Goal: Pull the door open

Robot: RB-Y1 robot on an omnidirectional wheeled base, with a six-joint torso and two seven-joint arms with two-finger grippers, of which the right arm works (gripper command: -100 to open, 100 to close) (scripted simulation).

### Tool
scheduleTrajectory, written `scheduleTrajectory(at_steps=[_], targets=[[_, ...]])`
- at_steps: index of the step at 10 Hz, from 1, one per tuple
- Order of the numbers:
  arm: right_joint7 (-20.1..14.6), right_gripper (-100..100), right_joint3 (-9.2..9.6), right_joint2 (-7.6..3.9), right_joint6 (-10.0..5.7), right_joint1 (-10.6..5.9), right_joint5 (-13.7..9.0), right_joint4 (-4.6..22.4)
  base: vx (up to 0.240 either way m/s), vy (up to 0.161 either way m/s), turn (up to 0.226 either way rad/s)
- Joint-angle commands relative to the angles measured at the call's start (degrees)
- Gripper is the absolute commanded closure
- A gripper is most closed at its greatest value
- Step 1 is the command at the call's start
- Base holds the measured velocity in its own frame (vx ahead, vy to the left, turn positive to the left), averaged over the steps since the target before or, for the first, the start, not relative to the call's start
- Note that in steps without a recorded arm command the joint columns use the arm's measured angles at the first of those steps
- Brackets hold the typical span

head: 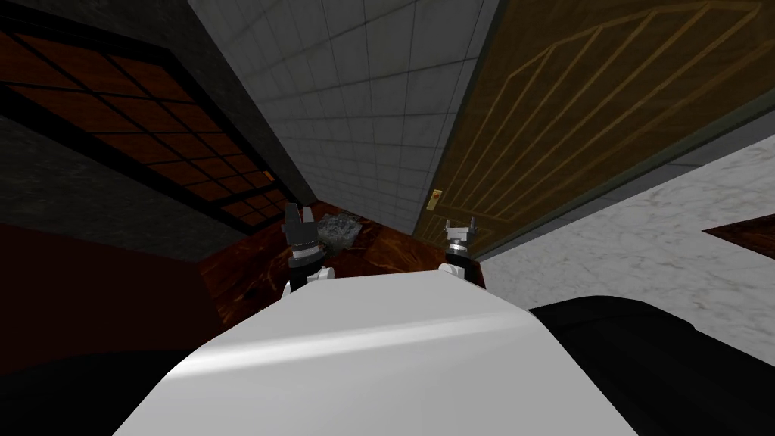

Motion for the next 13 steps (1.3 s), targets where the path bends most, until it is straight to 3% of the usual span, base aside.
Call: scheduleTrajectory(at_steps=[1, 13], targets=[[-1.22, -100, -0.62, -0.06, -0.10, -0.15, -2.25, 1.07, 0.079, -0.051, 0.181], [-9.84, -100, -4.52, -0.31, -2.12, -0.62, -17.88, 9.24, 0.090, -0.050, 0.143]])
